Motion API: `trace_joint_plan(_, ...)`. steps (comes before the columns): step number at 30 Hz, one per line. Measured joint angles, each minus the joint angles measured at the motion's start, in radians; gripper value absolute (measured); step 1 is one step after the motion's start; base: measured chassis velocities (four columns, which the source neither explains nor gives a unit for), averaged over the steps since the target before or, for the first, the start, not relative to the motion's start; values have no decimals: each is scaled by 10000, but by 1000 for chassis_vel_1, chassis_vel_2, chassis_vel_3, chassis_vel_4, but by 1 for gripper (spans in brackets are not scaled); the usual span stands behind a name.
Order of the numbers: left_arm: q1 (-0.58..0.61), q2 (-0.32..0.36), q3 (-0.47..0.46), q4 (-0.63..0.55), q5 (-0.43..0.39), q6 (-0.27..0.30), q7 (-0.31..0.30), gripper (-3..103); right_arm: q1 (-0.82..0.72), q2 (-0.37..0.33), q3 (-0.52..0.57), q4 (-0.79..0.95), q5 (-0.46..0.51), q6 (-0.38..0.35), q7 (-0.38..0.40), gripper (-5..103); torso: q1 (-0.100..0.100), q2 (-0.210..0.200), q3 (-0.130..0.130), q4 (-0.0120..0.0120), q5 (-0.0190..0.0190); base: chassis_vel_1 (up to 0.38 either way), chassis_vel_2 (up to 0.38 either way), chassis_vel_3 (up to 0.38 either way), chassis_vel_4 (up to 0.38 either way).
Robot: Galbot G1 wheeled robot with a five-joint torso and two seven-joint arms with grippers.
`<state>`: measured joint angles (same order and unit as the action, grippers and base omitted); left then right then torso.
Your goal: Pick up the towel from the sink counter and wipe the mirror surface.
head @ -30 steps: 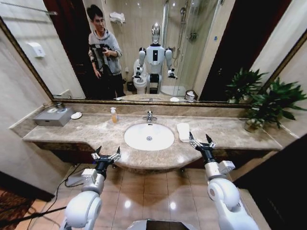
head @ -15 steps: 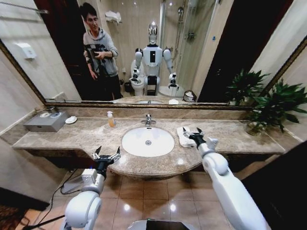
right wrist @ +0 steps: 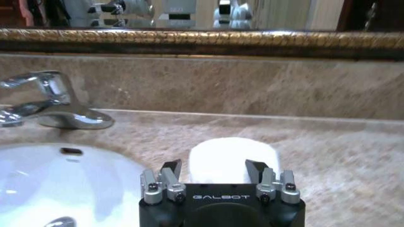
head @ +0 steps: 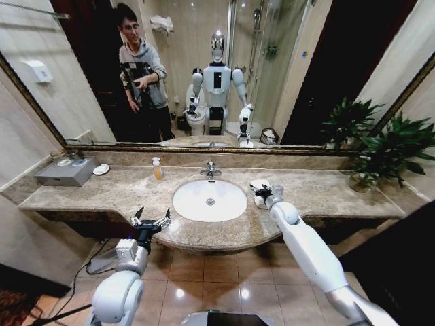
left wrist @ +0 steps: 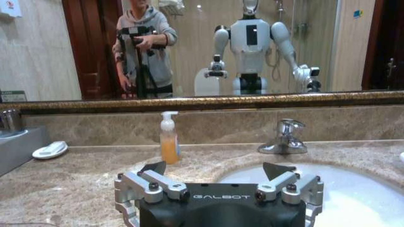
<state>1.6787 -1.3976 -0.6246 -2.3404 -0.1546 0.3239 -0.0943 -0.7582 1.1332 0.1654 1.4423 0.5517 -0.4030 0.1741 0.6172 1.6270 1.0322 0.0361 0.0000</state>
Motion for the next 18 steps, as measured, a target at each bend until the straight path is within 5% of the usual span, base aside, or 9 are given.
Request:
trace_joint_plan(8,0,0,0,0,0,0,0,100,-169,-121,197,-44,-343,126,-128,76,0,0,0,-1,-1,0,0,0,0)
trace_joint_plan(18,0,0,0,0,0,0,0,100,-272,-73,239,-359,-489,140,-220,100,0,0,-1,2,0,0,0,0,0)
